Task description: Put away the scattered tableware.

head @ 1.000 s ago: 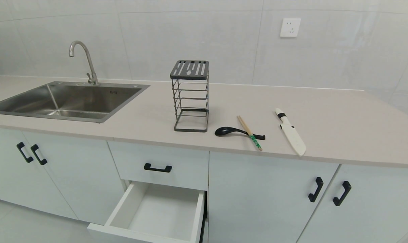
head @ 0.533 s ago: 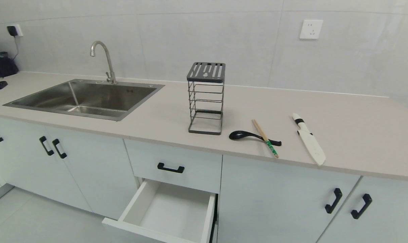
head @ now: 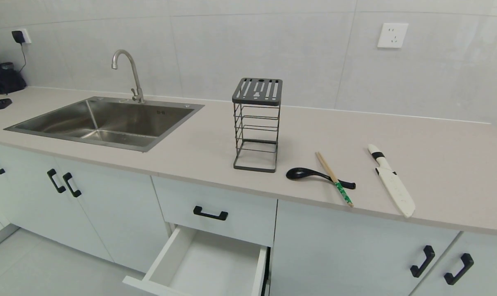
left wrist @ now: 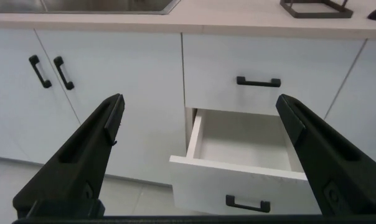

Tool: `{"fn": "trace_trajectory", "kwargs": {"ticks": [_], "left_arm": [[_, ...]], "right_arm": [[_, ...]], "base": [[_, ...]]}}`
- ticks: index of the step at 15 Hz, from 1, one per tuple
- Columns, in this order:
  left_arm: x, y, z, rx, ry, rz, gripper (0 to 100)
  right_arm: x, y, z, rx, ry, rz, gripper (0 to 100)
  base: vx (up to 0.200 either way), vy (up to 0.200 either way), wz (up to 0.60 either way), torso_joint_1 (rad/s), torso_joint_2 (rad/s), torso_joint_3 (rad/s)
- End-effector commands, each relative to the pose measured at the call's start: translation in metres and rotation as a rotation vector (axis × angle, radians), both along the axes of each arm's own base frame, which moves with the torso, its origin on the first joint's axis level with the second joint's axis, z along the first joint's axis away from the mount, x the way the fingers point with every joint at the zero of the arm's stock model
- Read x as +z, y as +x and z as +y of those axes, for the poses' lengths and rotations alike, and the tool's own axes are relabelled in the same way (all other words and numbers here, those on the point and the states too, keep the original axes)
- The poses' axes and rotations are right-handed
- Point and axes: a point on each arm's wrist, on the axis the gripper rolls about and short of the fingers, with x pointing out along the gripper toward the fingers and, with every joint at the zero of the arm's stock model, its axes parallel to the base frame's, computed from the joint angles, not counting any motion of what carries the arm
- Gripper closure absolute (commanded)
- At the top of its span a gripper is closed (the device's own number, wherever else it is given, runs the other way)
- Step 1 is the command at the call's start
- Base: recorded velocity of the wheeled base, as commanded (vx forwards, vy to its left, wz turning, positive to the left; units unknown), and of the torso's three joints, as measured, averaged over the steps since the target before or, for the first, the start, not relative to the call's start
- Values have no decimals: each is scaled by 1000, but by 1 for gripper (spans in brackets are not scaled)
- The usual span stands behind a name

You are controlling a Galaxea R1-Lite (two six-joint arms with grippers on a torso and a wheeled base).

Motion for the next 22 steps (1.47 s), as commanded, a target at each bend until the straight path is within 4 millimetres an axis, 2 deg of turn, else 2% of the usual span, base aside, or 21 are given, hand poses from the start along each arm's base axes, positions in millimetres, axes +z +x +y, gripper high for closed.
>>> {"fn": "trace_trajectory", "kwargs": {"ticks": [1,5,11,13,22], "left_arm": [[0,0,0,0,0,-1,0],[0,0,0,0,-2,-1,0],[0,0,0,0,0,-1,0],[0,0,0,0,0,-1,0],[0,0,0,0,-3,0,0]], "right_arm": [[0,0,0,0,0,0,100],[0,0,0,5,-3,-1,100],[0,0,0,6,1,0,100],[0,0,0,5,1,0,100],[0,0,0,-3,-29,-10,100]], "base": [[0,0,0,0,0,0],[0,0,-450,1,-1,3],[0,0,0,0,0,0],[-200,0,0,2,2,5],[0,0,0,0,0,0]]}}
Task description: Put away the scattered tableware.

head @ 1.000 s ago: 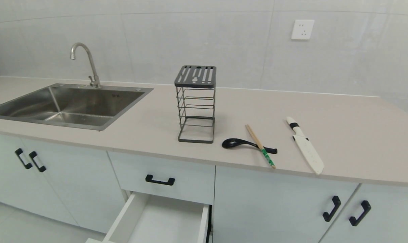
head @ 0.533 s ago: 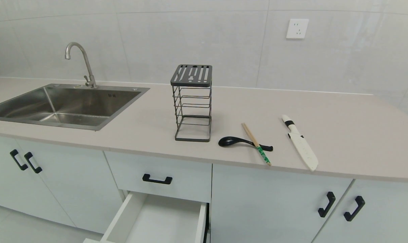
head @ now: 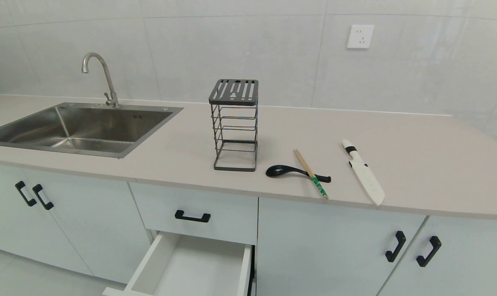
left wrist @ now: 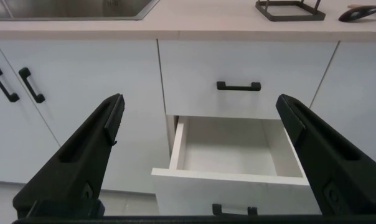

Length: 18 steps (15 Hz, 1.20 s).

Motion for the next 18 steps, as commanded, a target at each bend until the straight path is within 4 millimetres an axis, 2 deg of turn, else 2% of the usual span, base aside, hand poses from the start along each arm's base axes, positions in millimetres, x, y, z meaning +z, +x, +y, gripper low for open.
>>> {"fn": "trace_trajectory", "kwargs": {"ticks": [1,7,15,16,18], "left_arm": [[0,0,0,1,0,0,0],[0,0,0,1,-10,1,0],[0,0,0,2,-13,1,0],[0,0,0,2,-14,1,0],[0,0,0,2,-8,1,0]], "right_arm": [[0,0,0,1,0,1,100],[0,0,0,3,13,5,100],[-1,0,0,6,10,12,100],[-1,0,0,6,10,15,0],[-1,0,0,7,7,14,0]], "base": [[0,0,0,0,0,0],[0,0,0,0,0,0],[0,0,0,74,-170,-90],[0,0,0,0,0,0],[0,0,0,0,0,0]]}}
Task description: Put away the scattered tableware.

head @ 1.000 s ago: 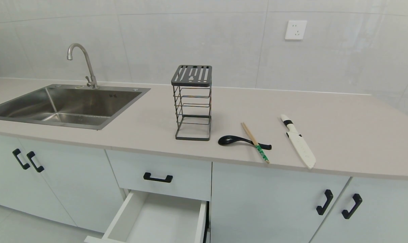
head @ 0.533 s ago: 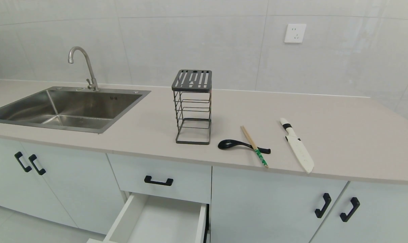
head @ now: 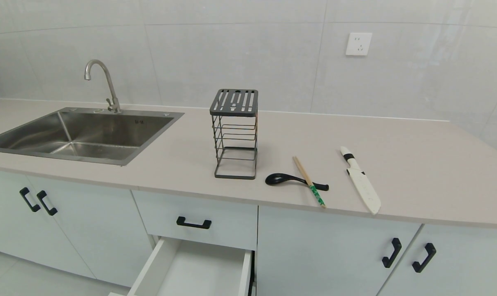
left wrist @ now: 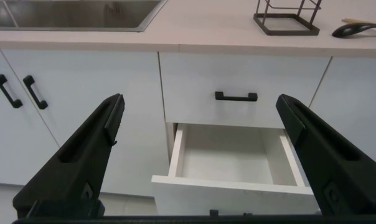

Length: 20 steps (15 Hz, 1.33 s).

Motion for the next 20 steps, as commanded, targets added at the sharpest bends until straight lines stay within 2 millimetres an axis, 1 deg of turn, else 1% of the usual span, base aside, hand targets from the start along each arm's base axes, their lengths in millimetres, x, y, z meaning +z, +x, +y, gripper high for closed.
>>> {"fn": "trace_trajectory", "kwargs": {"ticks": [1,2,3,4,5,6,7,9,10,11,12,14,15,16,17,18,19,20], "left_arm": [[0,0,0,-1,2,0,0],[0,0,0,-1,1,0,0],[0,0,0,-1,1,0,0],[0,0,0,-1,1,0,0],[0,0,0,-1,1,0,0],[0,0,0,-1,2,0,0],[0,0,0,-1,1,0,0],[0,0,0,-1,1,0,0],[0,0,0,-1,1,0,0],[0,0,0,1,1,0,0],[0,0,0,1,2,0,0],[0,0,0,-1,11,0,0],[0,0,0,-1,11,0,0],[0,0,0,-1,8,0,0],[0,0,0,-1,7,0,0],[0,0,0,-1,7,0,0],[0,0,0,-1,7,0,0],[0,0,0,-1,7,0,0]], "right_arm": [[0,0,0,4,-2,3,0],[6,-2,0,24,3,-24,0],[49,-16,1,38,22,-141,0],[88,-20,1,41,20,-159,0],[111,-13,1,74,-26,-119,0],[120,0,2,135,-63,-70,0],[128,25,4,201,-73,33,0],[155,77,8,275,-120,150,0],[166,105,15,330,-161,185,0],[173,132,27,357,-216,220,0],[175,160,47,359,-267,272,0],[166,197,92,399,-345,364,0],[157,210,103,406,-369,405,0],[138,229,116,417,-400,482,0],[132,236,119,415,-408,505,0],[116,254,129,380,-439,567,0],[105,266,136,371,-458,605,0],[95,273,140,373,-471,637,0]], "base": [[0,0,0,0,0,0],[0,0,0,0,0,0],[0,0,0,0,0,0],[0,0,0,0,0,0],[0,0,0,0,0,0],[0,0,0,0,0,0],[0,0,0,0,0,0],[0,0,0,0,0,0],[0,0,0,0,0,0],[0,0,0,0,0,0],[0,0,0,0,0,0],[0,0,0,0,0,0],[0,0,0,0,0,0],[0,0,0,0,0,0],[0,0,0,0,0,0],[0,0,0,0,0,0],[0,0,0,0,0,0],[0,0,0,0,0,0]]}}
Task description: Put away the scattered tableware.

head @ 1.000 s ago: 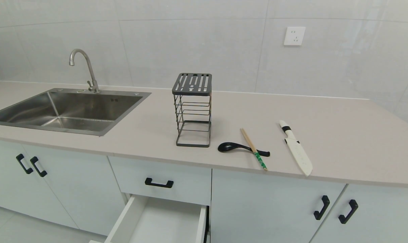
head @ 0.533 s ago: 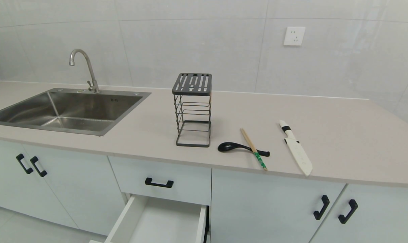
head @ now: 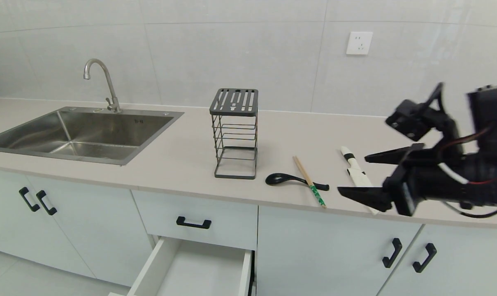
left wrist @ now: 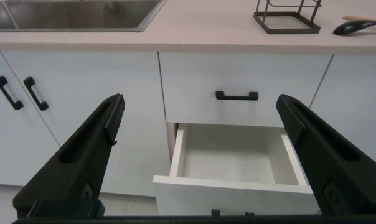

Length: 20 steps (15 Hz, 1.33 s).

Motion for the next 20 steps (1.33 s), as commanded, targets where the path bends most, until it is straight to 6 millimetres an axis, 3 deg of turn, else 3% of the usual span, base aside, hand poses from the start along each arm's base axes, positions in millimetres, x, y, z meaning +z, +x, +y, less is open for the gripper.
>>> {"fn": "trace_trajectory", "kwargs": {"ticks": [1,6,20], "left_arm": [[0,0,0,0,-1,0,0],[0,0,0,1,-4,2,0],[0,0,0,3,-16,3,0]], "right_arm": [[-46,41,31,8,-98,135,0],[-77,71,43,-80,-57,161,0],[-99,92,40,-180,-42,183,0]], "base": [[0,0,0,0,0,0],[0,0,0,0,0,0],[0,0,0,0,0,0]]}}
